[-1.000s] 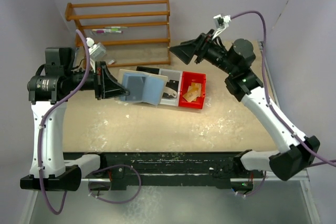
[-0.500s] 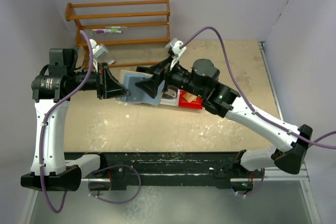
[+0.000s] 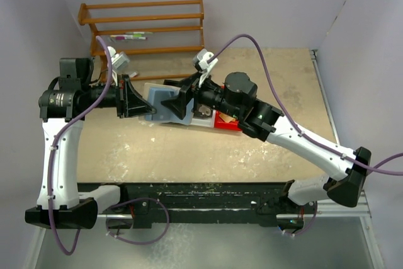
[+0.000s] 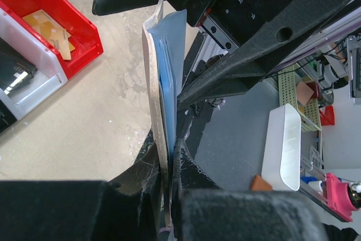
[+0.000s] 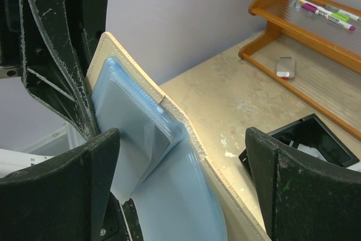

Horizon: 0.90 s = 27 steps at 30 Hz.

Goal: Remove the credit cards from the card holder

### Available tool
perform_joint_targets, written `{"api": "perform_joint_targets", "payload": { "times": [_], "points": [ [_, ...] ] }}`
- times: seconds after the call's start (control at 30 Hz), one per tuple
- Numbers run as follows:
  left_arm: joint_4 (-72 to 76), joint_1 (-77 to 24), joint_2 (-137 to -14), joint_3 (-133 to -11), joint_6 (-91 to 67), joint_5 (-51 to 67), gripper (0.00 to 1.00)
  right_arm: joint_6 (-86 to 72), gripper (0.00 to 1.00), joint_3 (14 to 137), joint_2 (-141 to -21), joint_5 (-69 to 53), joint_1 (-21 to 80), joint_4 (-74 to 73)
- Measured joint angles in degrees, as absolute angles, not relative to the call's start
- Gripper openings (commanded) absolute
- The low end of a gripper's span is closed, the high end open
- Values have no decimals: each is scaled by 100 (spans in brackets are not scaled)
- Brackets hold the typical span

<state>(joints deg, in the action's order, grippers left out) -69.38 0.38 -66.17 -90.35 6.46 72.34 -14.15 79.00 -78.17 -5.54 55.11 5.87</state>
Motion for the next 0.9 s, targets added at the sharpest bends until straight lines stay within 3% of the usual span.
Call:
{"api": "perform_joint_targets", "payload": {
  "times": [0.4, 0.8, 0.9],
  "points": [
    [-6888, 71, -6652, -9013, 635, 7651, 0, -1586, 62, 7601, -7614, -878, 5404, 849],
    [-6838, 75, -6652, -9000, 497, 7780, 8, -1831, 7, 7456, -7448, -1219, 5236, 1094],
    [-6818, 75, -6650, -8919, 456, 7826, 14, -1927, 0, 7367, -7419, -1354, 5192, 1208]
  ]
}}
